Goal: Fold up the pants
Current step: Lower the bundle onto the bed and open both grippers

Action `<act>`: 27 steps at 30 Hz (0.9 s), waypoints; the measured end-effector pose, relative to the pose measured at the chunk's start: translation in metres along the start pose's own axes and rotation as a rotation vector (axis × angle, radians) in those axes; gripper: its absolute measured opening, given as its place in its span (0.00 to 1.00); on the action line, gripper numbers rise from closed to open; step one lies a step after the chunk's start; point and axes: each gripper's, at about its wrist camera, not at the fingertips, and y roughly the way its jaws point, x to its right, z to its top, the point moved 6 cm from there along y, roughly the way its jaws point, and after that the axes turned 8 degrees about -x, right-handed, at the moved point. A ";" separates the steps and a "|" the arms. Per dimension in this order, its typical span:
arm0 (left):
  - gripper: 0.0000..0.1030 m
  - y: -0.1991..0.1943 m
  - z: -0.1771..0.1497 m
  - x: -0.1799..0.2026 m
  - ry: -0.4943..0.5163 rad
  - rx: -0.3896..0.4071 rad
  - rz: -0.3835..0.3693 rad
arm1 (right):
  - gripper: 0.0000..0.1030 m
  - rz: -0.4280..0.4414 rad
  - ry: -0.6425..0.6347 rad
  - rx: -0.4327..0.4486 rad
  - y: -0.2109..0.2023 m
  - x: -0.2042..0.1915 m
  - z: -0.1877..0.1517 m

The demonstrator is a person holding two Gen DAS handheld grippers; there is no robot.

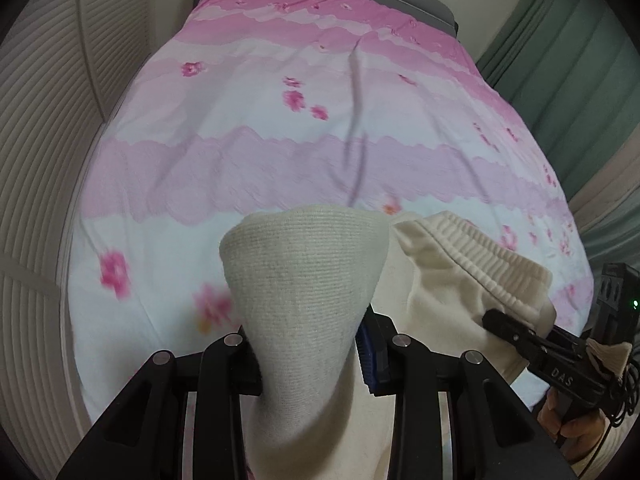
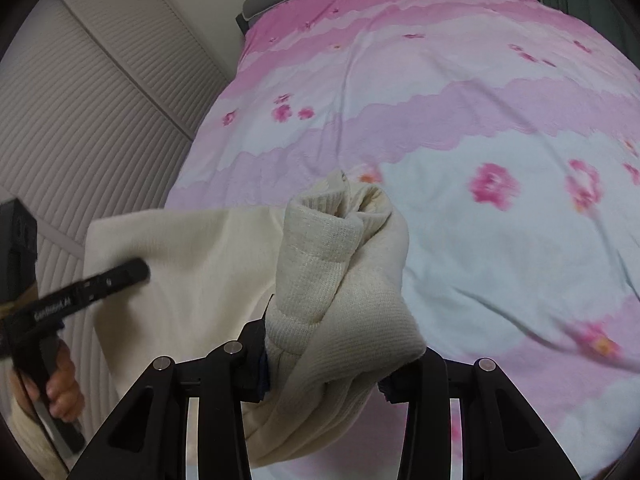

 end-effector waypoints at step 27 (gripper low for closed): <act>0.78 -0.017 -0.037 0.123 0.113 0.090 0.326 | 0.77 -0.259 -0.111 -0.009 -0.047 0.104 -0.014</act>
